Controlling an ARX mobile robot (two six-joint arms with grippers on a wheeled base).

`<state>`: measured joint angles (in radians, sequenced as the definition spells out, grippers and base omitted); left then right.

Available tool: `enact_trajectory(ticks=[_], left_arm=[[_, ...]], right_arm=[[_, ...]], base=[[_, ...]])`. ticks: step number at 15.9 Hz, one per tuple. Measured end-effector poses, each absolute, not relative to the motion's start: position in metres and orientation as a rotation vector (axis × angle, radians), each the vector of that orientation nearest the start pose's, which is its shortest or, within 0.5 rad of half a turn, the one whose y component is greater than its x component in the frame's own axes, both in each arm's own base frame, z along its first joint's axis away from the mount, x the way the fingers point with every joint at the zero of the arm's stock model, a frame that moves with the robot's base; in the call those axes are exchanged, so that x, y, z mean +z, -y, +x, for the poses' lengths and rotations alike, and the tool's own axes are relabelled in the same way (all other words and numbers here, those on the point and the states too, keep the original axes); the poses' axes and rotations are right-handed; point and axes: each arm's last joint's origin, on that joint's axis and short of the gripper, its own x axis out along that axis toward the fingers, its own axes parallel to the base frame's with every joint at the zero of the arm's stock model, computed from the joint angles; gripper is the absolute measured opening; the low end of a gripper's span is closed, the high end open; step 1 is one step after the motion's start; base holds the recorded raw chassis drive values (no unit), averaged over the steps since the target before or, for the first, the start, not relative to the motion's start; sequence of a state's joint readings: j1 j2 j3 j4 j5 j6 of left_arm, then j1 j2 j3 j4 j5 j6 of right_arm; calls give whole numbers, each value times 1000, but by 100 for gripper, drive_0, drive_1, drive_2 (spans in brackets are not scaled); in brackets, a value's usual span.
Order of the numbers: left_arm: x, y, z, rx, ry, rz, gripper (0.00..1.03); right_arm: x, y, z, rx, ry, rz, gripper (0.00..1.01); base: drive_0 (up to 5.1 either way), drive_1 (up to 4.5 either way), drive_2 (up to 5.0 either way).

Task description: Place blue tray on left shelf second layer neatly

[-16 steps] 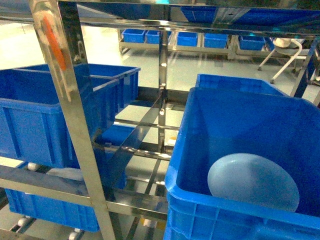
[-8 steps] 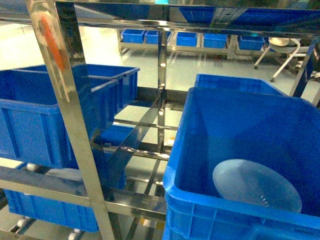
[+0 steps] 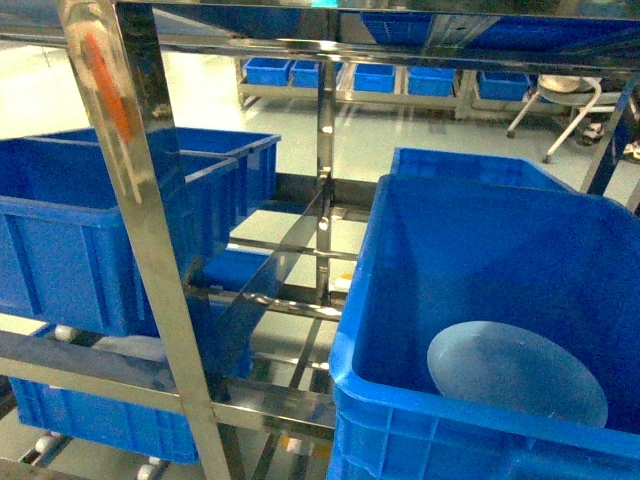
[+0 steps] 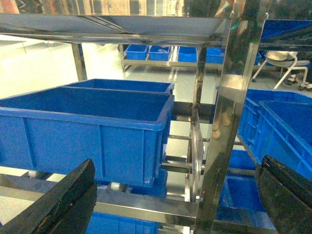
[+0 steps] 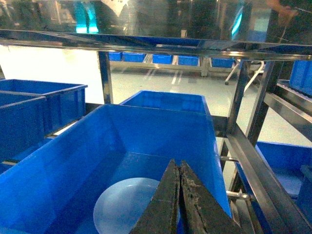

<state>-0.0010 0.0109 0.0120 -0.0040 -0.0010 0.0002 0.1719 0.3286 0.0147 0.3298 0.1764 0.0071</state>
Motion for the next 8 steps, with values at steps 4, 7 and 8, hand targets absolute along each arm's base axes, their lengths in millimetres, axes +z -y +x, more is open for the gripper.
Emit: enact_trajectory(ticks=[4, 7, 8], left_arm=[[166, 0, 98, 0, -2, 1, 98], [166, 0, 98, 0, -3, 1, 98], [166, 0, 98, 0, -2, 1, 98]], right_arm=[[171, -1, 112, -6, 16, 7, 2], [171, 0, 109, -2, 12, 6, 2], [171, 0, 108, -2, 14, 7, 2]], base=[[0, 0, 0], [0, 0, 0], [0, 0, 0]])
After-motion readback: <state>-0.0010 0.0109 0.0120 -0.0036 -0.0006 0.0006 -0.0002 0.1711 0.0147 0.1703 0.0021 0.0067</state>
